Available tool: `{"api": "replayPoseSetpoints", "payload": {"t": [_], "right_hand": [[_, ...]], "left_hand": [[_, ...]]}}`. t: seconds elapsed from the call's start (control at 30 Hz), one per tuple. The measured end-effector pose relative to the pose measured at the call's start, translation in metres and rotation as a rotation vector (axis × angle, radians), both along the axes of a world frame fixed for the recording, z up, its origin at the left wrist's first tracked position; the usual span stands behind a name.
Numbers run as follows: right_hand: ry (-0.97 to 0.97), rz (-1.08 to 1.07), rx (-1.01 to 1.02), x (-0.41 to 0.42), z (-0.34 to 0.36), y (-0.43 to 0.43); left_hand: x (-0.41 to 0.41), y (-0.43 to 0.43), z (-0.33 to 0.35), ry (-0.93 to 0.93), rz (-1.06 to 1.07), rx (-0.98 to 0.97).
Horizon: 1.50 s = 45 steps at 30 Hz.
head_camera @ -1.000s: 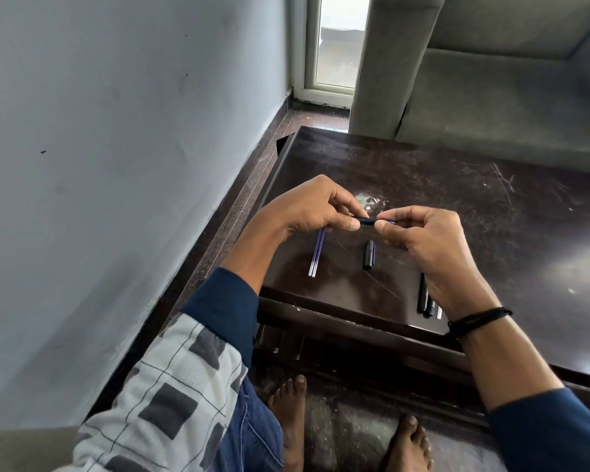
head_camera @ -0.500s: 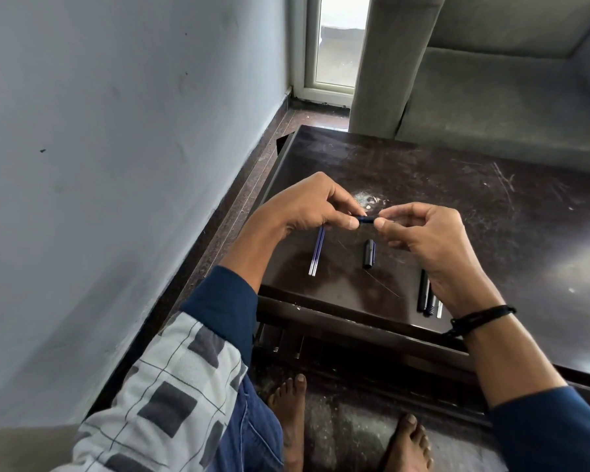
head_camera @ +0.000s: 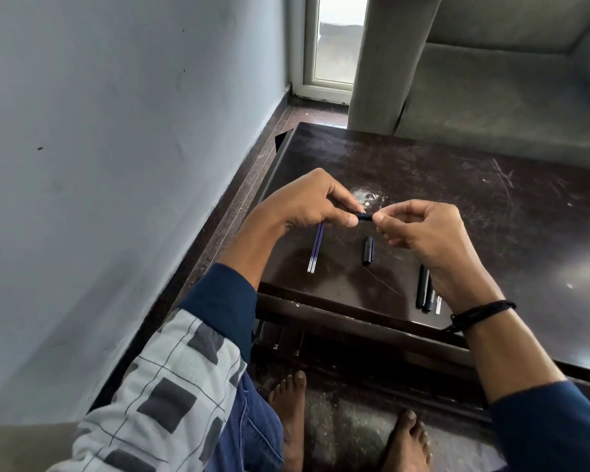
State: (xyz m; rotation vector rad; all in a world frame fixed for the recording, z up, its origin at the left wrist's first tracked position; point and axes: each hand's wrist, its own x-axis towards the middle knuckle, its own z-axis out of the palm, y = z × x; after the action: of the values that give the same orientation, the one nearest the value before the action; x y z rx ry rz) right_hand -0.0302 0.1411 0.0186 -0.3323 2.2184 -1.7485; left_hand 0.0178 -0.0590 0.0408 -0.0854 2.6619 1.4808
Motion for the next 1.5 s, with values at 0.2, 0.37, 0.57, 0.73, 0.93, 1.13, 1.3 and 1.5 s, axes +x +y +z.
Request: {"api": "replayPoseSetpoints", "payload": {"t": [0.2,0.37,0.57,0.73,0.93,1.13,1.3,1.5], "right_hand": [[0.04,-0.009,0.083,-0.0002,-0.0027,-0.001],[0.039,0.014,0.046,0.0005,-0.0004,-0.0011],[0.063,0.024,0.102,-0.0014,-0.0027,-0.0003],[0.058,0.014,0.086,-0.0018,-0.0026,-0.0008],[0.069,0.023,0.095,-0.0026,-0.0034,-0.0003],[0.065,-0.005,0.074,-0.001,-0.002,-0.002],[0.062,0.025,0.05,-0.0023,-0.002,-0.0011],[0.072,-0.004,0.108,-0.0009,-0.0033,-0.0028]], "left_hand": [[-0.0003,0.001,0.0007,0.006,-0.011,-0.02],[0.0008,-0.0005,0.001,0.006,-0.016,-0.009],[-0.0004,0.0019,0.0005,0.006,-0.015,-0.008],[-0.0005,0.0004,0.0005,0.01,-0.005,-0.01],[-0.0006,0.0032,0.0011,0.02,-0.007,-0.007],[0.0008,0.0017,0.0022,0.028,-0.005,-0.005],[0.0007,0.0028,0.0024,0.017,-0.012,-0.004],[0.0,0.0022,0.0024,0.021,-0.019,-0.017]]}}
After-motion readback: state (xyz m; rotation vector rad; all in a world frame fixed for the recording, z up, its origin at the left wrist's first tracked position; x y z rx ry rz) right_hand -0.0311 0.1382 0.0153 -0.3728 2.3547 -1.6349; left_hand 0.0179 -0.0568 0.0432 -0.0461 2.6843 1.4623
